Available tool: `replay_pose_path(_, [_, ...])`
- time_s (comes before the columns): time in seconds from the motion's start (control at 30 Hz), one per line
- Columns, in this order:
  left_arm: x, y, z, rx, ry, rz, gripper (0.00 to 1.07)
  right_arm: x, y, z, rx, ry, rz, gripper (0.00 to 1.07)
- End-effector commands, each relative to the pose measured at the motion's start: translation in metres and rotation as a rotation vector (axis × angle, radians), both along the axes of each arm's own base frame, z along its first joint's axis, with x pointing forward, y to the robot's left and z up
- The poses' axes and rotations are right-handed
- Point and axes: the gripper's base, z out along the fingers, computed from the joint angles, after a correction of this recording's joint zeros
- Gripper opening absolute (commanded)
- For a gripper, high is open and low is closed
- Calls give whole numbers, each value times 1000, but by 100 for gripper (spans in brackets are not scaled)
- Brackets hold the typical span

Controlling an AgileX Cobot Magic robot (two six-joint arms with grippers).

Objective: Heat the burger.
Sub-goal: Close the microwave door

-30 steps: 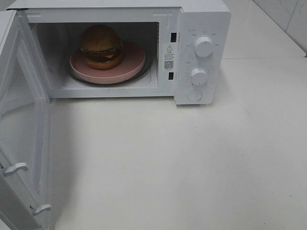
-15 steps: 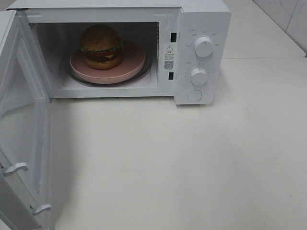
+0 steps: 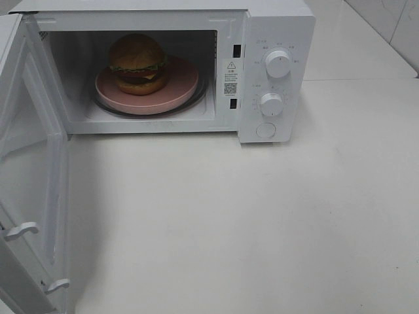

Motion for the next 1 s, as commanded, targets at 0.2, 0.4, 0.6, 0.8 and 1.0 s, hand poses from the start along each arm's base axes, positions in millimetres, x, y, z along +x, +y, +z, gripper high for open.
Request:
replay_pose_path(0.2, [0,0,0,-4,-12,6,100,-4,0,0,-7,-28,-3,76])
replay_pose_path(0.4, [3,1,9,-18,-21,21,99,-4,0,0,-7,-28,-3,76])
replay_pose_path(0.6, [15,5,22,22,-57,51,73,-4,0,0,-7,-28,-3,76])
replay_pose_path(0.8, [34,9,25,59,-35,73,7,-4,0,0,-7,-28,-3,76])
replay_pose_path(1.0, [57,14,34,110,-79,90,0,-4,0,0,-7,-28,-3,76])
